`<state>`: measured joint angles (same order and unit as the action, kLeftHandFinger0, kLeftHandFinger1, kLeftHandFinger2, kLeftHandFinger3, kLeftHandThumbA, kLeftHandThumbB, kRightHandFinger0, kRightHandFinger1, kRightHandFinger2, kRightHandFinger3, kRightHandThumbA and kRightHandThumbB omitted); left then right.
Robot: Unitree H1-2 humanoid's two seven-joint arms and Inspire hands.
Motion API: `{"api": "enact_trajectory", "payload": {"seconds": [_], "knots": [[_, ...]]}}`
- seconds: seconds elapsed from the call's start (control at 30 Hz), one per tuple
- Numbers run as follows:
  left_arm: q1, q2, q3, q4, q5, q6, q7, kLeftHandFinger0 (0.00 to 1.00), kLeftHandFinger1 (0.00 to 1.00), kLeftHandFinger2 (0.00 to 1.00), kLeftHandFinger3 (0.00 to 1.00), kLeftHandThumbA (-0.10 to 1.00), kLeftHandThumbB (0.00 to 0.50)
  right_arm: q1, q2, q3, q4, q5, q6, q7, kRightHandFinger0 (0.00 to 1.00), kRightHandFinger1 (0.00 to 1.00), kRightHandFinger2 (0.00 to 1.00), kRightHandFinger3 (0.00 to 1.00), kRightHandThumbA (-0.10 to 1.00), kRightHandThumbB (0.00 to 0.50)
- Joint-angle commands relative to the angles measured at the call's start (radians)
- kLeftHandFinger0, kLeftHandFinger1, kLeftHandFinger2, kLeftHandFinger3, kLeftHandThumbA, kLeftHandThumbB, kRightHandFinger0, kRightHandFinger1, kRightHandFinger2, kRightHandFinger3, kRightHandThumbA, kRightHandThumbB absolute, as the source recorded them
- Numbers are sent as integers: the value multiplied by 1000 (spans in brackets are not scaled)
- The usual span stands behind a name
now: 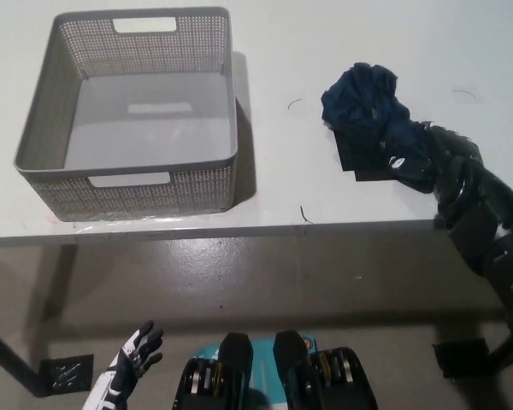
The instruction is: Use the right hand to pick up a umbrella on the right side and place it into a container on the lft side
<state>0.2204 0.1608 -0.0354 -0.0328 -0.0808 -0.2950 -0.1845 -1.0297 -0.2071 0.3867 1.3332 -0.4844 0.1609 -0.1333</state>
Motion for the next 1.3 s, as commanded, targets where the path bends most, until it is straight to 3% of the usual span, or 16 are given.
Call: {"api": "enact_trajectory", "payload": {"seconds": [0.0, 0.1, 0.17, 0.2, 0.23, 0.27, 0.37, 0.57, 0.67, 0.77, 0.87, 0.93, 1.0, 1.1, 1.2, 1.27], "knots": [[-5, 24, 7, -33, -20, 3, -17, 1000, 1000, 1000, 1000, 1000, 18, 102, 54, -43, 36, 48, -123, -140, 220, 377, 522, 455, -100, 182], [-15, 23, 8, -31, -19, 7, -15, 1000, 1000, 1000, 1000, 1000, 27, 92, 40, -74, 31, 57, -155, -188, 21, 258, 507, 484, -100, 181], [-19, 24, 7, -27, -20, 10, -17, 1000, 1000, 1000, 1000, 1000, 25, 85, 28, -94, 25, 61, -198, -224, 18, 226, 543, 380, -100, 189], [-17, 25, 7, -26, -20, 10, -17, 1000, 1000, 1000, 1000, 1000, 24, 85, 28, -99, 27, 59, -206, -231, 3, 268, 661, 478, -100, 189], [-14, 23, 6, -23, -20, 6, -17, 1000, 1000, 1000, 1000, 1000, 22, 80, 23, -103, 24, 55, -224, -252, 0, 245, 770, 626, -100, 95], [-10, 23, 7, -22, -19, 5, -17, 1000, 1000, 1000, 1000, 1000, 21, 76, 20, -114, 16, 61, -244, -265, 1, 337, 877, 770, -100, 143], [-6, 24, 10, -16, -19, -3, -18, 1000, 1000, 1000, 1000, 1000, 14, 54, 15, -129, -1, 63, -275, -284, 0, 399, 827, 802, -100, 179], [0, 22, 11, -21, -18, 1, -15, 1000, 1000, 1000, 1000, 1000, 9, -26, 1, -192, -99, 107, -327, -274, 0, 279, 766, 636, -100, 166], [1, 23, 13, -20, -27, 3, -18, 1000, 1000, 1000, 1000, 1000, 15, -55, 1, -217, -232, 118, -261, -234, 0, 394, 796, 843, -100, 121], [9, 30, 15, -20, -28, -2, -20, 1000, 1000, 1000, 1000, 1000, 2, -71, 8, -202, -400, 89, -221, -202, 0, 395, 765, 794, -100, 174], [8, 28, 16, -14, -27, -3, -19, 1000, 1000, 1000, 1000, 1000, 5, -80, 27, -197, -508, 96, -192, -148, 0, 392, 770, 830, -100, 153], [10, 25, 15, -14, -25, 0, -16, 1000, 1000, 1000, 1000, 1000, 8, -100, 63, -189, -571, 95, -153, -121, 0, 335, 737, 688, -100, 108], [15, 24, 13, -13, -21, -7, -16, 1000, 1000, 1000, 1000, 1000, 7, -118, 90, -178, -586, 87, -155, -117, 0, 296, 699, 648, -100, 112], [22, 21, 11, -13, 4, -18, -8, 1000, 1000, 1000, 1000, 1000, 5, -158, 139, -152, -601, 58, -110, -102, 11, 385, 756, 649, -100, 217], [16, 22, 9, -22, 17, -6, -5, 1000, 1000, 1000, 1000, 1000, 32, -216, 207, -131, -571, 57, -122, -101, 0, 245, 717, 733, -100, 196], [12, 24, 5, -24, 19, 3, -9, 1000, 1000, 1000, 1000, 1000, 48, -240, 236, -119, -555, 47, -124, -113, 0, 237, 698, 732, -100, 218]]}}
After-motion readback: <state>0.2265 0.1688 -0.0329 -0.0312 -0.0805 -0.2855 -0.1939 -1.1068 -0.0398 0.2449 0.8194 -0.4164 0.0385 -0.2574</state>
